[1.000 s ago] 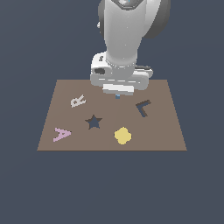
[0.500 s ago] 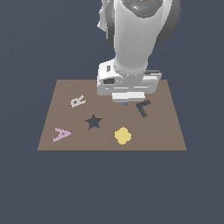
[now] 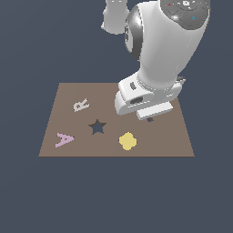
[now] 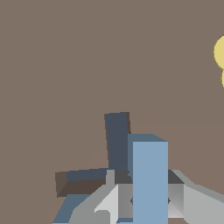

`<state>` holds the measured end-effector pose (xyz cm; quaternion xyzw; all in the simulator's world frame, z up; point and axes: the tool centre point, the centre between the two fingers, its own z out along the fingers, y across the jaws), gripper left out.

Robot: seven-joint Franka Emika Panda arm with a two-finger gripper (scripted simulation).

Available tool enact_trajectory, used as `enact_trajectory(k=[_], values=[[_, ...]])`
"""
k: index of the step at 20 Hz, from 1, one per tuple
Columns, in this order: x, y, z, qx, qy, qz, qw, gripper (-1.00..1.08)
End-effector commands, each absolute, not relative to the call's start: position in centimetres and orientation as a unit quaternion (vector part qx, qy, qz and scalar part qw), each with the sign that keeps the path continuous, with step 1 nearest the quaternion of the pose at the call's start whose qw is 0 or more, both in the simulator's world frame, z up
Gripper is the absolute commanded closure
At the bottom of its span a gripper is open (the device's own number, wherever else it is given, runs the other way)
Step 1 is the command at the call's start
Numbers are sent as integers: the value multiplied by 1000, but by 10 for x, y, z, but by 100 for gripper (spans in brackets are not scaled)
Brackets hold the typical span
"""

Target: Insert a designated object into the corresponding slot on a board.

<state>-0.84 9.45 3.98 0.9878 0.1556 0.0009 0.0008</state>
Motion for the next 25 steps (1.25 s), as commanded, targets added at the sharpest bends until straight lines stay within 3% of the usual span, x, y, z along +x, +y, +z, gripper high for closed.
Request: enact_trajectory(k=[1, 15, 16, 25], values=[[-3, 103, 40, 984, 177, 1, 1, 108], [1, 112, 31, 980, 197, 1, 1, 108], [1, 112, 31, 980, 197, 1, 1, -92], [1, 112, 31, 980, 197, 1, 1, -92]])
